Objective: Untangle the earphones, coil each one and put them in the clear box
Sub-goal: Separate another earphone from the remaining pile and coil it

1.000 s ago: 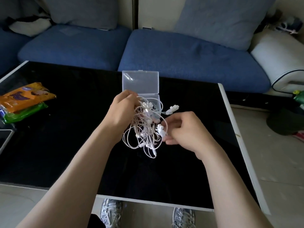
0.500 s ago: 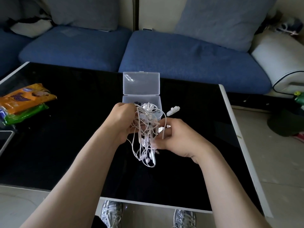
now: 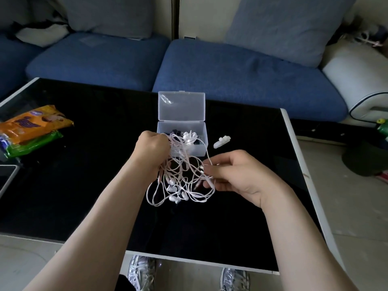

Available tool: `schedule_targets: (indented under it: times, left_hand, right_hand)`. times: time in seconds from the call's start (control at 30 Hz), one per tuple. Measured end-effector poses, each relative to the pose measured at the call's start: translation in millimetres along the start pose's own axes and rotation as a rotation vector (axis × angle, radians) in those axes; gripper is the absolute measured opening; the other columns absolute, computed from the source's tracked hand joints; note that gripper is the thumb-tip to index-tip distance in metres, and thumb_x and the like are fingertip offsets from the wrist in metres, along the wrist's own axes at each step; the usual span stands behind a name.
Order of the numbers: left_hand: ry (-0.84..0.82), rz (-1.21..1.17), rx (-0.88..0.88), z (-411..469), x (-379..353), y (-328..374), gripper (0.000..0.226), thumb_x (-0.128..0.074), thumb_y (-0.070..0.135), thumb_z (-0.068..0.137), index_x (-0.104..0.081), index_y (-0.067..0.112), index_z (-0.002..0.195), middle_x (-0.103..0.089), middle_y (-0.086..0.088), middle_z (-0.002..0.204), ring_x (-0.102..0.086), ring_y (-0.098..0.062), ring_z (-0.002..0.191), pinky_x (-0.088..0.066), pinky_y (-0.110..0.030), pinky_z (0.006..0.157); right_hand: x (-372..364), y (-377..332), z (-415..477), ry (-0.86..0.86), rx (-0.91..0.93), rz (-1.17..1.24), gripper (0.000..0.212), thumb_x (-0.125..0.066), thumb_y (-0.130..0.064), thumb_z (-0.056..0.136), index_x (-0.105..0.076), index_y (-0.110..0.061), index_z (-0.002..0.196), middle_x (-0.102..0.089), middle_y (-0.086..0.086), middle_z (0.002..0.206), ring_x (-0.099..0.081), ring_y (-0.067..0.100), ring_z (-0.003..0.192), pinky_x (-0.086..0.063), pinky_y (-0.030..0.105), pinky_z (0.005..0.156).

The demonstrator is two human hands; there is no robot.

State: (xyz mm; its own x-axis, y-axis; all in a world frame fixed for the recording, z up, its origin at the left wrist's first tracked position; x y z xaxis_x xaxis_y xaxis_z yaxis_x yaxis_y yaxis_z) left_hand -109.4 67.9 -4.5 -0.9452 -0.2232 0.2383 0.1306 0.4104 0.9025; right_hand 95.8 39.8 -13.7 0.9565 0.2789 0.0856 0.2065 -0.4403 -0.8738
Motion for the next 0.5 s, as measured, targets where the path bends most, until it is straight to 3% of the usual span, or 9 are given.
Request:
schedule_targets:
  times: [0.1, 0.23, 0.4, 0.5]
  left_hand:
    - [0.05, 0.057, 0.012, 0.9, 4.1, -1.7, 0.015, -0.042, 0.005, 0.082, -0.056, 0.008, 0.078, -0.046, -0.009, 0.069, -0.044, -0.024, 0.06, -0.038, -0.036, 0.058]
    - [0.079, 0.069, 0.022, 2.0, 5.6, -3.2, 0.032, -0.043, -0.001, 0.09, -0.04, 0.012, 0.061, -0.034, -0.002, 0.055, -0.034, -0.02, 0.047, -0.035, -0.028, 0.053]
    - [0.107, 0.093, 0.002, 2.6, 3.7, -4.1, 0.036, -0.048, 0.005, 0.094, -0.037, 0.014, 0.061, -0.032, -0.001, 0.057, -0.031, -0.019, 0.049, -0.032, -0.027, 0.05]
    - [0.105, 0.077, 0.012, 2.8, 4.7, -3.9, 0.031, -0.051, 0.009, 0.093, -0.04, 0.014, 0.064, -0.034, -0.002, 0.058, -0.034, -0.019, 0.049, -0.038, -0.031, 0.055]
  right_hand:
    - [3.1, -1.6, -1.1, -0.029, 0.026, 0.06, 0.021, -0.073, 0.001, 0.097, -0.072, -0.001, 0.117, -0.079, 0.017, 0.093, -0.078, 0.02, 0.083, -0.061, 0.025, 0.071]
    - [3.4, -0.4, -1.0, -0.075, 0.045, -0.028, 0.032, -0.07, 0.011, 0.094, -0.071, -0.007, 0.12, -0.081, 0.016, 0.101, -0.079, 0.022, 0.095, -0.06, 0.027, 0.078]
    - [2.9, 1.3, 1.3, -0.032, 0.031, -0.11, 0.037, -0.063, 0.014, 0.094, -0.072, -0.011, 0.12, -0.08, 0.007, 0.087, -0.077, 0.013, 0.08, -0.054, 0.023, 0.068]
    - [3.9, 1.1, 2.7, 0.031, -0.007, -0.131, 0.032, -0.061, 0.005, 0.095, -0.075, -0.018, 0.113, -0.079, 0.006, 0.087, -0.077, 0.012, 0.079, -0.05, 0.024, 0.067]
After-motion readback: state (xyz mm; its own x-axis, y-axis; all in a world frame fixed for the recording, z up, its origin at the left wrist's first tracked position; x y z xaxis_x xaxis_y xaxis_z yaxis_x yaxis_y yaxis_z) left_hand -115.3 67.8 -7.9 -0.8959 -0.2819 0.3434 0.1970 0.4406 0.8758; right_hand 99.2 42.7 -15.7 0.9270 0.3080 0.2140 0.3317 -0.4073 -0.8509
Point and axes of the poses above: each hand's wrist, its own z-axis towards the middle knuckle, its own x-axis out of the back of the hand, y = z × x, the point moved 2 cm from there along z, towards the middle knuckle
